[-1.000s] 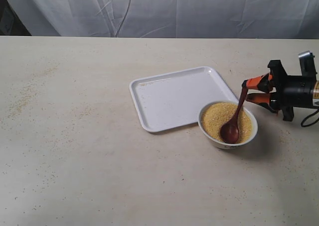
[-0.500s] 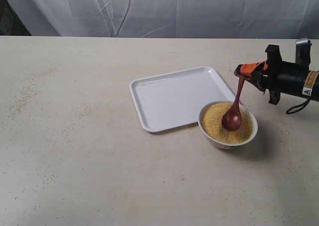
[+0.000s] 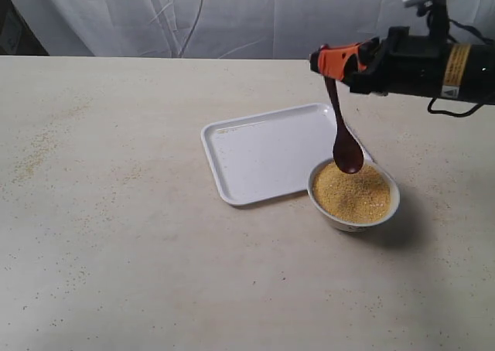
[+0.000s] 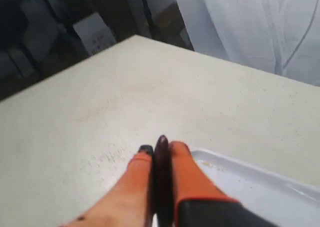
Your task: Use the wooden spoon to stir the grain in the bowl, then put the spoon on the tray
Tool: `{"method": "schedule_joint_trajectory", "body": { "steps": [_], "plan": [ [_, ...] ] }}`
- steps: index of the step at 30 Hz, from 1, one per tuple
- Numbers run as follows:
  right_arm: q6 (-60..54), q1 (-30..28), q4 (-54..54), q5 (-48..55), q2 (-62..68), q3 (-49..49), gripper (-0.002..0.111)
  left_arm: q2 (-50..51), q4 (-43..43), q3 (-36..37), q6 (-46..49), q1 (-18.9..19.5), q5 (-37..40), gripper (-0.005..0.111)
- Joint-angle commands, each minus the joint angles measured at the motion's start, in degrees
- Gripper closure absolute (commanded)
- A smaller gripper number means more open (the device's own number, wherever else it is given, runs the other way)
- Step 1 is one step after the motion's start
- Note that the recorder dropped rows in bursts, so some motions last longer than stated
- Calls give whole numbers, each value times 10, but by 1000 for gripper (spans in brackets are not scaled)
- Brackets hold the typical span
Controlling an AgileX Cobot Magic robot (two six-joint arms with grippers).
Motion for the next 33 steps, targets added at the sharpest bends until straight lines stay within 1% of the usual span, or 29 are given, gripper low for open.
{"method": "schedule_joint_trajectory", "body": {
  "steps": [1,3,6,8,11,14,16,18,22,27,30,33],
  "plan": [
    [-88,34,-2,68,19,0,108,-3,1,2,-2,0,-2,107],
    [-105,42,-2,85,30,0,108,-3,1,2,-2,0,-2,107],
    [-102,48,-7,99,53,0,108,-3,1,2,-2,0,-2,107],
    [-66,50,-24,87,63,0,108,-3,1,2,-2,0,-2,107],
    [-18,51,-51,38,66,0,108,-3,1,2,-2,0,-2,107],
    [-9,51,-53,9,55,0,108,-3,1,2,-2,0,-2,107],
    [-9,51,-47,8,40,-2,108,-3,1,2,-2,0,-2,107],
    [-11,50,-37,18,21,-8,108,-3,1,2,-2,0,-2,107],
    [-36,50,-34,80,-8,-25,108,-3,1,2,-2,0,-2,107],
    [-41,50,-44,161,13,-23,108,-3,1,2,-2,0,-2,107],
    [-38,50,-65,153,47,-23,108,-3,1,2,-2,0,-2,107],
    [4,51,-73,104,72,-23,108,-3,1,2,-2,0,-2,107]
  ]
}}
